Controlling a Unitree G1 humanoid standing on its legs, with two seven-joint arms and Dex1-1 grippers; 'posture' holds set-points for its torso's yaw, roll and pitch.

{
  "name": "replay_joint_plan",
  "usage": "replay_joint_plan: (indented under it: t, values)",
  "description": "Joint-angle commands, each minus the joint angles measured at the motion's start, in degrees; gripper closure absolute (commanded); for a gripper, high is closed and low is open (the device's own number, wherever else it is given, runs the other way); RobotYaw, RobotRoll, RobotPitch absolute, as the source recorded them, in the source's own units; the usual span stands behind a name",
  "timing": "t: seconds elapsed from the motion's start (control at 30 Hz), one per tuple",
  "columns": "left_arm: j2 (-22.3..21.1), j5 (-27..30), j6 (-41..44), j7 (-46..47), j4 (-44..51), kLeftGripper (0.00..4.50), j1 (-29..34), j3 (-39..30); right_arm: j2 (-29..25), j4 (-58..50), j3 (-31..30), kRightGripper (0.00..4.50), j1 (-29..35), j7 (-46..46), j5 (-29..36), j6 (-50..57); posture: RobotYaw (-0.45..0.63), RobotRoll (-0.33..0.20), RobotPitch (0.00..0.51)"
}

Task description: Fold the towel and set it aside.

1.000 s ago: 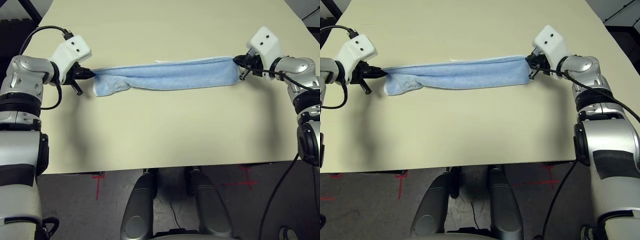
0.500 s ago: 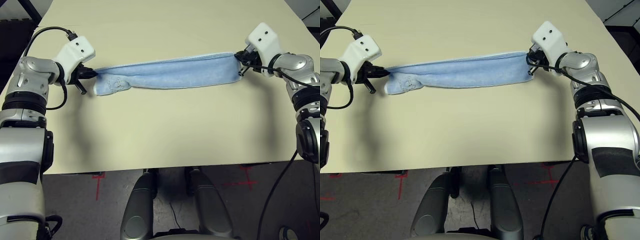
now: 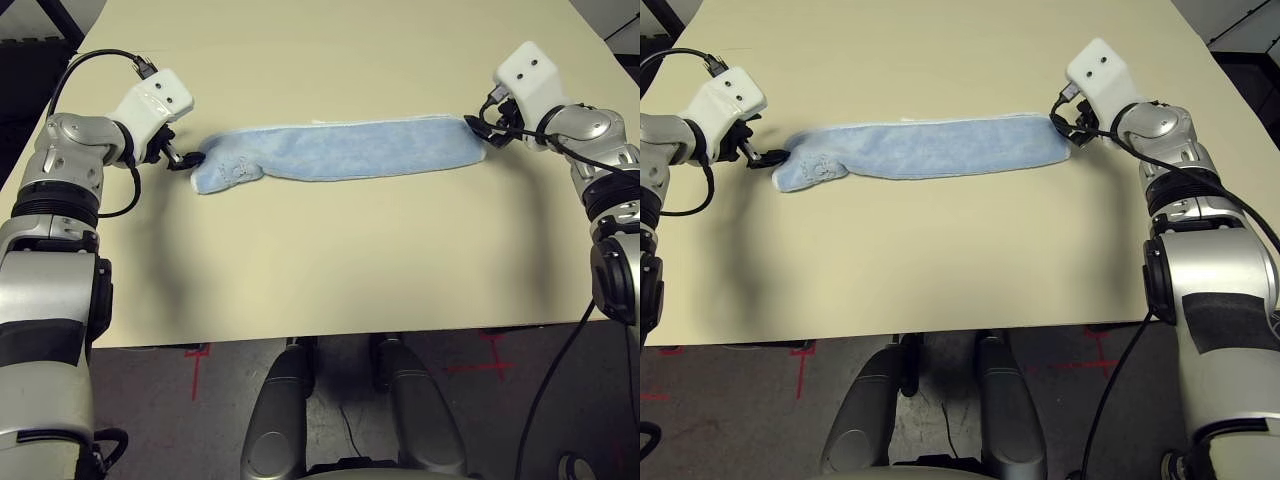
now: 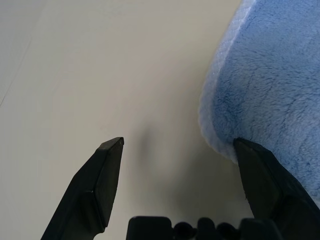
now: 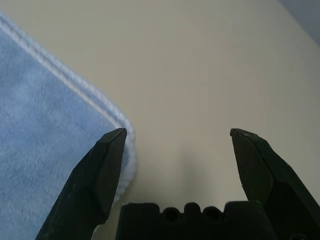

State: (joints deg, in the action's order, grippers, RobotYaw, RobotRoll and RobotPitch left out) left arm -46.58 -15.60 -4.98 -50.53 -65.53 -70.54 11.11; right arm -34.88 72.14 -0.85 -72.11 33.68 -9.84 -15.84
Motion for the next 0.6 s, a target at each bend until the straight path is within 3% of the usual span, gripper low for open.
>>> replay_joint_plan:
  t: [0.03, 0.13, 0.23, 0.4, 0.6]
  values:
    - [-2.04, 2.53, 0.15, -5.11, 2.25, 0.00, -0.26, -2.17, -0.70, -0.40, 5.15, 0.03, 1.04, 6.07, 6.15, -2.96, 0.02, 0.000, 0.293]
    - [-1.89, 6.18, 0.70, -6.49, 5.00, 0.00, 0.62, -5.73, -0.22, -1.29, 9.59, 0.03, 2.38, 13.83, 11.92, -2.74, 0.02, 0.000, 0.294]
    - [0.61, 14.48, 4.19, -6.41, 11.66, 0.00, 3.48, -12.82, 0.71, -2.69, 14.89, 0.03, 4.15, 20.53, 18.90, 1.53, 0.02, 0.000, 0.293]
    - [3.64, 26.36, 13.91, -9.11, 32.67, 0.00, 16.11, -19.78, 1.85, -7.35, 19.77, 0.03, 7.70, 25.99, 26.83, 13.22, 0.03, 0.000, 0.290]
    - [4.91, 37.27, 28.60, -9.00, 52.12, 0.00, 27.53, -23.16, 1.16, -15.77, 20.37, 0.03, 14.08, 29.18, 31.01, 24.76, 0.04, 0.000, 0.289]
